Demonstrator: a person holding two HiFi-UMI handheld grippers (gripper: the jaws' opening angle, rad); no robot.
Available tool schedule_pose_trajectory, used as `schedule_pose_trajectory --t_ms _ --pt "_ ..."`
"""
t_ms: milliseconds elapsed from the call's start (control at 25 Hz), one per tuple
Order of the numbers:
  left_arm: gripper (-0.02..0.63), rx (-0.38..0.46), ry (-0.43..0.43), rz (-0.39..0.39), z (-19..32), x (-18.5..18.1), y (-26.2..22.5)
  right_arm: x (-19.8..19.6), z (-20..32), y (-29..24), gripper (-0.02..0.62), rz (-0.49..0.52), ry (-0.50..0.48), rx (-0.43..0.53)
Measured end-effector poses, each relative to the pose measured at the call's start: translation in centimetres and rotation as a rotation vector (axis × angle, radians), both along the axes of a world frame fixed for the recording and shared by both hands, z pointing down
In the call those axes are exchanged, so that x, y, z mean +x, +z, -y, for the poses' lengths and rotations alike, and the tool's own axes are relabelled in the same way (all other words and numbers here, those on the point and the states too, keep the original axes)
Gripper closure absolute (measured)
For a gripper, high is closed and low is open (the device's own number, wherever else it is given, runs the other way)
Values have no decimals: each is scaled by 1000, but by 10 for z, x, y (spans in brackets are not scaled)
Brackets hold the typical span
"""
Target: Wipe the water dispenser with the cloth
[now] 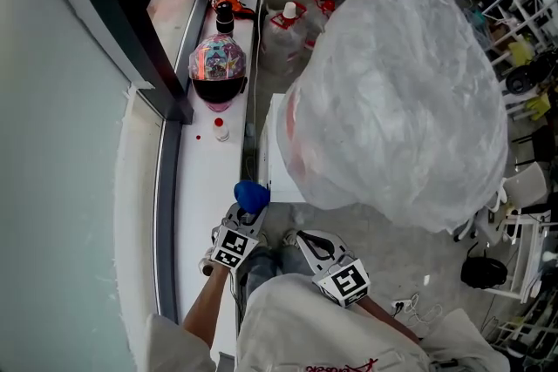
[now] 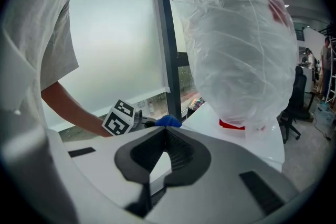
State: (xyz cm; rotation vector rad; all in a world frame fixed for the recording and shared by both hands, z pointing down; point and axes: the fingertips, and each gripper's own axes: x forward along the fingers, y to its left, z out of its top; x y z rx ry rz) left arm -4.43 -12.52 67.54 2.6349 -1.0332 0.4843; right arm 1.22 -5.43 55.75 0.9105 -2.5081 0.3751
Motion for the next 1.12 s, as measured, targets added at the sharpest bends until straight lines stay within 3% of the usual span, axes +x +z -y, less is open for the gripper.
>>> schedule_pose_trajectory --t_ms 320,720,1120 --pt "548 -4 -72 -13 15 -23 1 0 -4 -1 580 0 5 3" --pt "548 57 -166 16 161 -46 -11 4 3 4 581 -15 34 -11" --pt "548 -53 -195 58 251 -31 27 22 7 13 581 -47 80 -48"
